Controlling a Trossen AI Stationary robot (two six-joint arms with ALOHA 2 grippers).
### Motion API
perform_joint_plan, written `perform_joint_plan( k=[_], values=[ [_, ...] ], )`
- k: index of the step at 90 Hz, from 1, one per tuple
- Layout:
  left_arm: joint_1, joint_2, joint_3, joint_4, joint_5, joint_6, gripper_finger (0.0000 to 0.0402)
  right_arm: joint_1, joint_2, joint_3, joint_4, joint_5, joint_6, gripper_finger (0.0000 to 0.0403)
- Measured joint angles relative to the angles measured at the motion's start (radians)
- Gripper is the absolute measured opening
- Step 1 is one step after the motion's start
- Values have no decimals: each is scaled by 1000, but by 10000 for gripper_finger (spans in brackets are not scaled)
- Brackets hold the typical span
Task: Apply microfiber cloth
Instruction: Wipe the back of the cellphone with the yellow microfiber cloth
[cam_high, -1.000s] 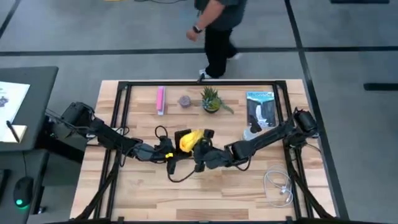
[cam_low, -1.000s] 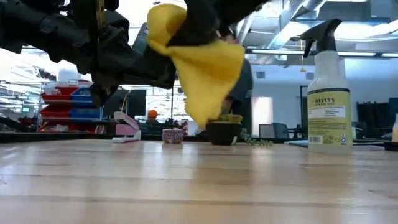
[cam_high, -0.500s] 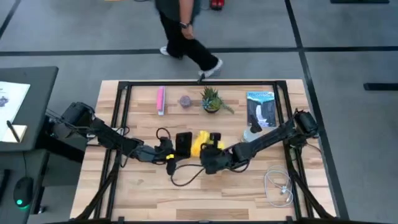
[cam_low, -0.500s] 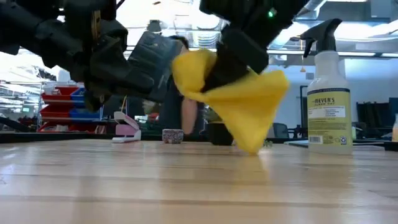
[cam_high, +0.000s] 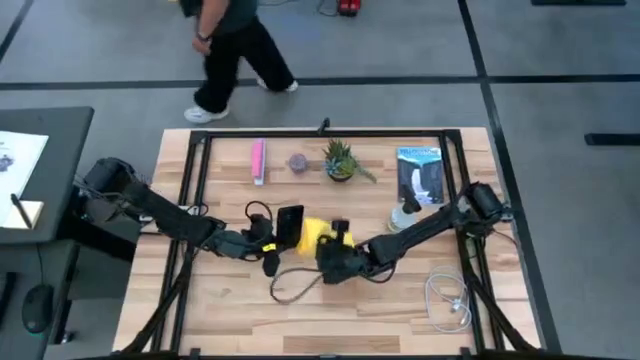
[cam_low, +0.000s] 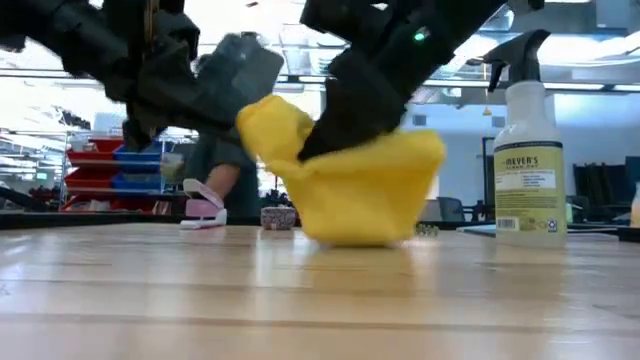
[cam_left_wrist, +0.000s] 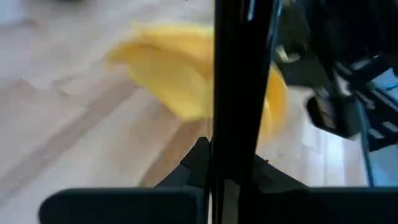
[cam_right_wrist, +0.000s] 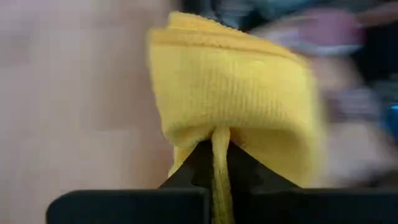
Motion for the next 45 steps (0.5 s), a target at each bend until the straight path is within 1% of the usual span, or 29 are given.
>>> perform_joint_plan(
  k=[4,6,8,11,19,24,29,34,39,45],
  values=[
    [0,-22,21,-64,-23,16,11,5,-2,1,11,52,-38,0],
    [2,-29,30,-83,-34,24,11,6,-3,5,16,49,-60,0],
    [2,-35,38,-98,-46,31,11,7,-4,10,25,24,-82,0],
    [2,-45,45,-115,-60,40,11,7,-4,14,41,-50,-105,0],
    [2,-56,50,-117,-85,66,11,-5,26,17,86,-309,-117,0],
    [2,-56,51,-121,-87,68,11,-18,73,15,116,-391,-72,0],
    [2,-56,51,-125,-87,67,11,-28,120,13,159,-404,-17,4],
    [2,-54,51,-124,-87,65,11,-34,158,13,200,-414,-19,19],
    [2,-47,51,-121,-88,60,11,-40,186,25,238,-418,-39,46],
    [2,-45,50,-130,-86,58,11,-40,212,46,249,-423,-45,91]
  ],
)
